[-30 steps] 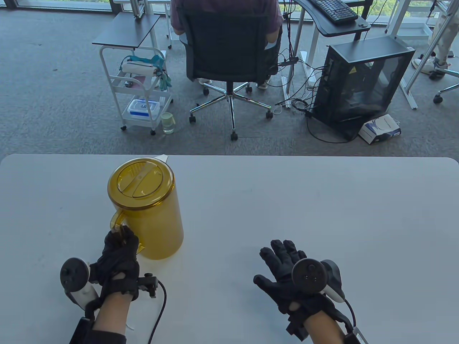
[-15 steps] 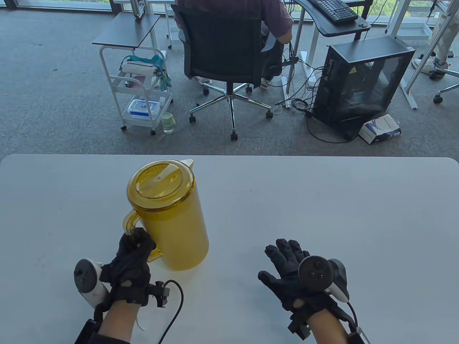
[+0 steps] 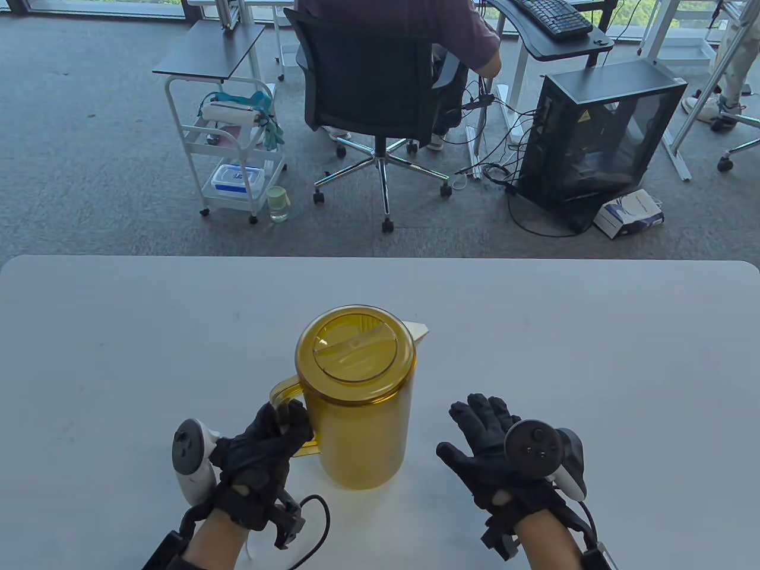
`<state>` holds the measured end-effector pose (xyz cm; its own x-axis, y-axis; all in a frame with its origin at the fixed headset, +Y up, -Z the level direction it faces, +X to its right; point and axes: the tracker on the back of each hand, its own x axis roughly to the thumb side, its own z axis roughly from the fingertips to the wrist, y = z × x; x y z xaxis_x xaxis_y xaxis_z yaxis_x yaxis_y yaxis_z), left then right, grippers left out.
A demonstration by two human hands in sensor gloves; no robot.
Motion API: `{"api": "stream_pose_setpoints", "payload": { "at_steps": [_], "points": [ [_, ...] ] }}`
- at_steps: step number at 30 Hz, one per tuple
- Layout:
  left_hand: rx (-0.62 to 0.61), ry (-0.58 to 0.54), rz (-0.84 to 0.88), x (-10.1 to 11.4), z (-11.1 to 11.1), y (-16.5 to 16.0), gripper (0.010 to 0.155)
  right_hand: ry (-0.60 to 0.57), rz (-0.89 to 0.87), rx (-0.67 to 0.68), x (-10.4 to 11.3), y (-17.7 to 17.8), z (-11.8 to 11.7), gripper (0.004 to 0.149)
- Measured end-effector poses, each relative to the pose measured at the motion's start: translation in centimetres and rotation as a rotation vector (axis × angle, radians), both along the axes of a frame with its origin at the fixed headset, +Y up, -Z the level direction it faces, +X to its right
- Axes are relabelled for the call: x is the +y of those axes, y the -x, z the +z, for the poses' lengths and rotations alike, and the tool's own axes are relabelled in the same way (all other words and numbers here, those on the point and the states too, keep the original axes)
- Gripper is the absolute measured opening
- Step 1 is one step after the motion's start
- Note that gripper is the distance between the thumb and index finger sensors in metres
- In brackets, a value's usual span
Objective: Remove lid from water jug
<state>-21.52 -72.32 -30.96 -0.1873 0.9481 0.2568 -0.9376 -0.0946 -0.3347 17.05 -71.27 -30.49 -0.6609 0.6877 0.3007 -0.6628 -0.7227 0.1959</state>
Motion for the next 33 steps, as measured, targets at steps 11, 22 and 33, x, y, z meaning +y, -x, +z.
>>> {"api": "stream_pose_setpoints", "payload": {
  "at_steps": [11, 22, 33],
  "points": [
    [-0.094, 0.003, -0.12, -0.5, -0.1, -1.5, 0.043, 0.014, -0.005, -0.003, 0.0, -0.1, 0.0, 0.087],
    [-0.06, -0.037, -0.368, 0.2, 0.2, -2.1, 0.042, -0.009, -0.092, -0.051, 0.0, -0.7, 0.0, 0.086],
    [-0.043, -0.034, -0.418, 0.2, 0.1, -2.0, 0.041, -0.433, -0.35, -0.177, 10.2, -2.9, 3.2, 0.075]
  ]
}}
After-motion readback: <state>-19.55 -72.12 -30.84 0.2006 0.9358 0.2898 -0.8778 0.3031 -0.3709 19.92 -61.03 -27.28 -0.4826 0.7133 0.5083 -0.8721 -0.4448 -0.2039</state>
